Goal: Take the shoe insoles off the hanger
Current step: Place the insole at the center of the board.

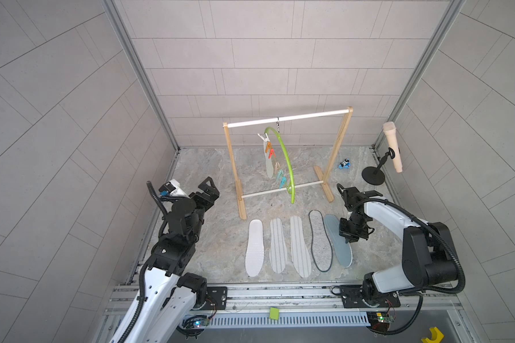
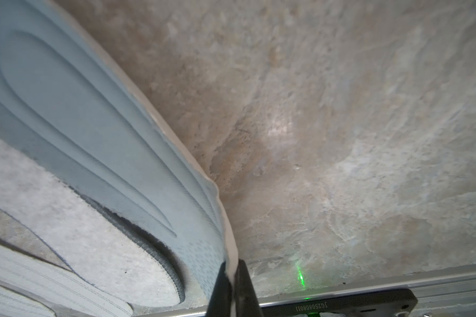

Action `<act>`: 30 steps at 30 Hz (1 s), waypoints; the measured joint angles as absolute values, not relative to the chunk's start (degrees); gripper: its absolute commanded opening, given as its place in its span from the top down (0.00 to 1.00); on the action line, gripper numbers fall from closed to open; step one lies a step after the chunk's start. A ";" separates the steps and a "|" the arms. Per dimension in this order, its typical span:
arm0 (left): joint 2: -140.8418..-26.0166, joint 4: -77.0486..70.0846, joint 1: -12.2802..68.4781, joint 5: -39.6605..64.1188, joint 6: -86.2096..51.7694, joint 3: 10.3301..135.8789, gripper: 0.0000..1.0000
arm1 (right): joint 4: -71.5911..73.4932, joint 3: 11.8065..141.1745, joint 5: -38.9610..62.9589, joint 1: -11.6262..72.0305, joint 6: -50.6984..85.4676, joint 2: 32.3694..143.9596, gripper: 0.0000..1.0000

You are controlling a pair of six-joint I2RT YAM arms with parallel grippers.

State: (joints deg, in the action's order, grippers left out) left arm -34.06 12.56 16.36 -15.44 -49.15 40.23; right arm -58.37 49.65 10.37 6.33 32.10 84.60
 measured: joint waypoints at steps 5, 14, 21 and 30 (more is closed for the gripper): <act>-32.10 14.04 16.36 -15.75 -49.56 40.05 0.01 | -57.06 49.19 9.89 6.31 33.34 85.69 1.00; -31.88 14.70 16.34 -15.94 -49.74 40.05 0.01 | -53.76 44.64 10.24 2.42 36.27 84.88 0.86; -32.58 14.94 16.34 -15.90 -49.76 40.05 0.01 | -53.47 43.86 10.24 0.45 36.40 83.44 0.86; -33.43 15.05 16.32 -15.62 -50.17 40.05 0.00 | -53.08 43.79 10.13 0.03 36.16 83.31 0.51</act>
